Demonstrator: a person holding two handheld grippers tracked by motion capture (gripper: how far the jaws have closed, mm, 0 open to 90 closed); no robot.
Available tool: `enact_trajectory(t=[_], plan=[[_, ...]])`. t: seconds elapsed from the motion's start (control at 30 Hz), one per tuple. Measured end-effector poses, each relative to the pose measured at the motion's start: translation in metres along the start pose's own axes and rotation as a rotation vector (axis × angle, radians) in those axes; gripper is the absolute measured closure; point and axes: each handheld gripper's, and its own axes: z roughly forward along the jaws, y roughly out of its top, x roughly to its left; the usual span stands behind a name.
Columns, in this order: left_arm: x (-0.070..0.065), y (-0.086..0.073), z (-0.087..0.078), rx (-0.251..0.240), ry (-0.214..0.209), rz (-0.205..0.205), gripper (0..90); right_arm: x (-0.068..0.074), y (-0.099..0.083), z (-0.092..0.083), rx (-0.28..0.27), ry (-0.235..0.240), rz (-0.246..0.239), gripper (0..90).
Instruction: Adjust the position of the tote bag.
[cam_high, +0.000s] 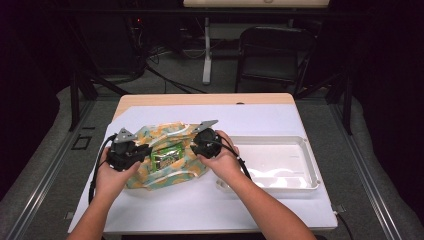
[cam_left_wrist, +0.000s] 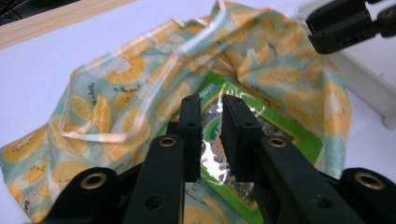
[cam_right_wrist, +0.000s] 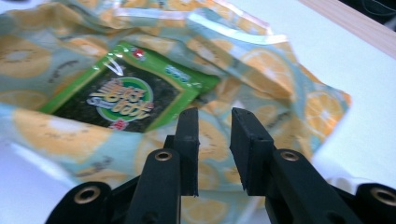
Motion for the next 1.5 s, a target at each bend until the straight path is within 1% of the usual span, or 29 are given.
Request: enact_trajectory(t=[0.03,0.1,0.17,0.2,0.23,0.3,0.4,0.43,0.47,0.53,0.57,0.6,0.67,0.7,0.73,0.77,0.83,0.9,0.93,1.0,1.1,1.17,1.27,1.3,1.33,1.37,1.43,1.47,1.5], plan=[[-0.003,-0.002,0.0,0.011,-0.008,0.013,80.2,0.003,0.0,0.0,-0.002,0.01,-0.003,73.1],[-0.008,-0.008,-0.001,0.009,-0.025,0.019,84.7,0.01,0.002,0.002,-0.009,0.035,-0.016,74.3],[-0.009,-0.009,-0.001,0.006,-0.029,0.017,87.4,0.012,0.004,0.003,-0.021,0.05,-0.008,76.0],[-0.012,-0.013,-0.003,0.005,-0.046,0.021,88.0,0.014,0.006,0.003,-0.025,0.058,-0.002,76.7],[-0.013,-0.014,-0.004,0.001,-0.042,0.023,88.5,0.015,0.008,0.004,-0.034,0.073,0.003,77.1],[-0.017,-0.018,-0.005,-0.001,-0.049,0.03,88.6,0.019,0.01,0.006,-0.032,0.096,0.014,77.4],[-0.02,-0.022,-0.005,0.002,-0.047,0.041,88.6,0.023,0.01,0.008,-0.024,0.108,0.002,77.4],[-0.021,-0.025,-0.004,0.003,-0.046,0.042,88.6,0.027,0.008,0.01,-0.011,0.116,-0.009,77.8],[-0.022,-0.027,-0.003,0.005,-0.046,0.043,88.6,0.027,0.008,0.01,-0.011,0.116,-0.009,77.8],[-0.025,-0.034,0.0,0.007,-0.048,0.039,88.1,0.03,0.006,0.012,0.006,0.114,-0.036,78.4],[-0.027,-0.037,0.001,0.006,-0.045,0.044,88.1,0.031,0.004,0.013,0.003,0.114,-0.035,78.6],[-0.028,-0.039,0.002,0.01,-0.045,0.047,88.1,0.031,0.003,0.014,0.02,0.108,-0.05,78.7],[-0.029,-0.04,0.003,0.014,-0.044,0.053,88.1,0.032,0.0,0.015,0.025,0.101,-0.059,78.8],[-0.03,-0.044,0.006,0.017,-0.036,0.056,88.0,0.033,-0.003,0.016,0.041,0.094,-0.071,78.7],[-0.03,-0.044,0.006,0.017,-0.036,0.056,87.8,0.033,-0.003,0.016,0.041,0.094,-0.071,78.7],[-0.031,-0.048,0.009,0.013,-0.017,0.06,87.7,0.032,-0.007,0.016,0.049,0.083,-0.082,78.6],[-0.031,-0.051,0.012,0.01,-0.01,0.058,87.4,0.031,-0.009,0.016,0.047,0.079,-0.075,78.6],[-0.03,-0.052,0.013,0.012,-0.013,0.056,87.4,0.031,-0.011,0.017,0.048,0.078,-0.075,78.6],[-0.03,-0.053,0.014,0.008,-0.007,0.057,87.4,0.03,-0.014,0.019,0.058,0.08,-0.074,78.6],[-0.03,-0.055,0.015,0.013,-0.01,0.052,87.4,0.03,-0.015,0.02,0.066,0.078,-0.075,78.8],[-0.031,-0.057,0.016,0.024,-0.013,0.059,87.4,0.031,-0.02,0.024,0.071,0.077,-0.067,79.1],[-0.032,-0.061,0.019,0.042,-0.015,0.064,87.4,0.031,-0.023,0.025,0.088,0.073,-0.079,79.4],[-0.034,-0.064,0.021,0.042,-0.009,0.073,87.4,0.032,-0.027,0.027,0.087,0.075,-0.073,79.5],[-0.036,-0.066,0.022,0.054,-0.007,0.083,87.4,0.032,-0.028,0.028,0.092,0.075,-0.075,79.6],[-0.036,-0.066,0.022,0.063,-0.014,0.084,87.4,0.033,-0.029,0.028,0.098,0.075,-0.076,79.6],[-0.036,-0.067,0.023,0.066,-0.014,0.086,87.4,0.033,-0.03,0.028,0.107,0.069,-0.084,79.6],[-0.037,-0.068,0.024,0.064,-0.011,0.086,87.4,0.033,-0.031,0.029,0.111,0.07,-0.082,79.7],[-0.037,-0.068,0.023,0.072,-0.016,0.087,87.4,0.034,-0.032,0.03,0.11,0.073,-0.081,79.7],[-0.038,-0.07,0.023,0.067,-0.013,0.088,87.4,0.034,-0.034,0.03,0.122,0.073,-0.086,79.6]])
